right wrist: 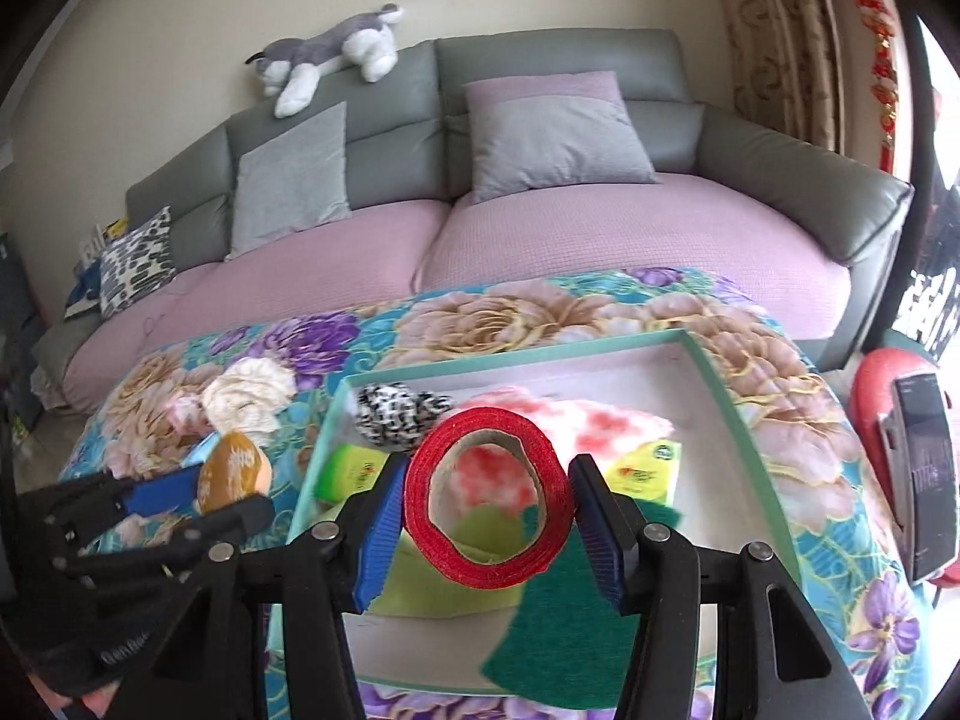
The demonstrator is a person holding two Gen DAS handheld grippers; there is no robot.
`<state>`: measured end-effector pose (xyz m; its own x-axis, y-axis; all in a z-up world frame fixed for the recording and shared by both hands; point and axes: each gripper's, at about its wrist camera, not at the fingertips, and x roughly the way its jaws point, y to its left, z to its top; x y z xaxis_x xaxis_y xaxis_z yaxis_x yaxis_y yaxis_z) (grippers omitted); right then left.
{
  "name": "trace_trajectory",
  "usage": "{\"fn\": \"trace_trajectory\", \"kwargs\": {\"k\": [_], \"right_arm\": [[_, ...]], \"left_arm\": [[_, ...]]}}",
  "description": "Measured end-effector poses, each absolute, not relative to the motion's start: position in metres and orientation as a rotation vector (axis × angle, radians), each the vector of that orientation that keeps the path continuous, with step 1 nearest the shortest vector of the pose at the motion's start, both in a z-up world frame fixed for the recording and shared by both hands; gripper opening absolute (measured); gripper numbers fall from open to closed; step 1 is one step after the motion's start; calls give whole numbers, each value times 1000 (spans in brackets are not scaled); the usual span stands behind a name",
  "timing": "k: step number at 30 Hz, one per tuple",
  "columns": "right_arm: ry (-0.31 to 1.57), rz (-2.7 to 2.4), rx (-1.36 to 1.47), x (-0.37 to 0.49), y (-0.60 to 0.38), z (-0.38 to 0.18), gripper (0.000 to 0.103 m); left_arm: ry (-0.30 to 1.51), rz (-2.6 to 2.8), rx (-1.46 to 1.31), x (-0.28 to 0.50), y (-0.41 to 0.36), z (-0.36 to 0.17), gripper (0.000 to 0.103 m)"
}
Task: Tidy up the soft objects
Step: 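Lower the orange tin into the tray with the left tool while the right tool drops the red ring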
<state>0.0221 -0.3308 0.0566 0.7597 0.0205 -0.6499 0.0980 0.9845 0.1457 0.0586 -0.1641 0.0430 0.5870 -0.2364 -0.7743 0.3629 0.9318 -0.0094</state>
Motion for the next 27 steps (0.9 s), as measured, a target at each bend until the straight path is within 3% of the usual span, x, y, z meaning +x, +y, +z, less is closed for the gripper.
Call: {"fn": "trace_trajectory", "kwargs": {"k": [20,22,24,27], "right_arm": [[795,-22,150,46,-319,28,57],[799,-25,144,47,-317,27,57],[804,-25,142,48,-316,26,57],[813,-24,136,49,-315,25,57]], "left_arm": [[977,-373,174,75,-189,2,50],[973,-368,174,75,-188,4,53],[973,-365,177,75,-187,4,64],[973,-369,184,74,-187,5,65]]}}
